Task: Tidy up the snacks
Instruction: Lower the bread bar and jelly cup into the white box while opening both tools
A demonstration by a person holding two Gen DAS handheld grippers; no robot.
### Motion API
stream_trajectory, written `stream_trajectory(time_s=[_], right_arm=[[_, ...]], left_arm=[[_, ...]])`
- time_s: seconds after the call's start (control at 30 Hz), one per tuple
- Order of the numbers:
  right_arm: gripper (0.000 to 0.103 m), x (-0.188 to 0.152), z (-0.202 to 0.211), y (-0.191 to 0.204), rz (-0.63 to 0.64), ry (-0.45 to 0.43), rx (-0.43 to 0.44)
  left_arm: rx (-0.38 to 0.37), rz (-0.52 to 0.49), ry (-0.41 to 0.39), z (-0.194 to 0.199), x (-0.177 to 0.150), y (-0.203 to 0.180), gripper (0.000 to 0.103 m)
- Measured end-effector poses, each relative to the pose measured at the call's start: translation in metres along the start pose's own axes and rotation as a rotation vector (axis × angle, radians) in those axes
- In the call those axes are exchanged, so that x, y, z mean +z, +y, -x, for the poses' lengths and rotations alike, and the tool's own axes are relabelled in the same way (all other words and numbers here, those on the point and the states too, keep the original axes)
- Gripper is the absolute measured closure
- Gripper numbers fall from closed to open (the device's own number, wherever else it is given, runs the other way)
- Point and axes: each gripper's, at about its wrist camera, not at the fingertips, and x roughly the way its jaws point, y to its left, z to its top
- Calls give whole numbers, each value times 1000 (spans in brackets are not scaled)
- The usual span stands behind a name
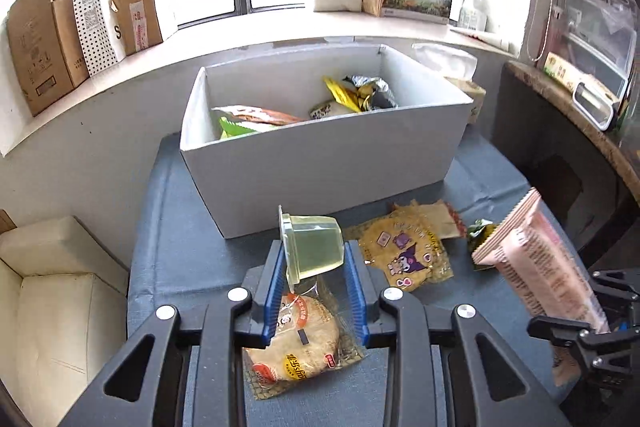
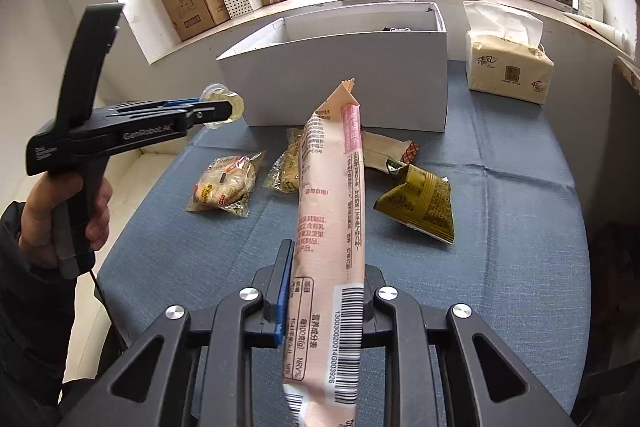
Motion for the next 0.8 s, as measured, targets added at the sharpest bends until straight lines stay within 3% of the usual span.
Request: stream_trajectory(time_s=[0.2, 0.37, 0.5, 0.67, 0.8], right_arm=[[78, 33, 7, 3, 8, -45, 38], [78, 95, 8, 0, 21, -104, 33], [78, 151, -1, -9, -18, -112, 36], [78, 198, -24, -26, -70, -86, 13], [78, 225, -41, -46, -132, -80, 15]], left_arm=[[-16, 48, -76, 38, 26, -2, 70], [-32, 108, -80, 40, 65, 11, 70], [-91, 190, -59, 33, 88, 22, 70], [-48, 138, -91, 25, 124, 12, 70], [-14, 113, -69, -8, 154, 9, 70]])
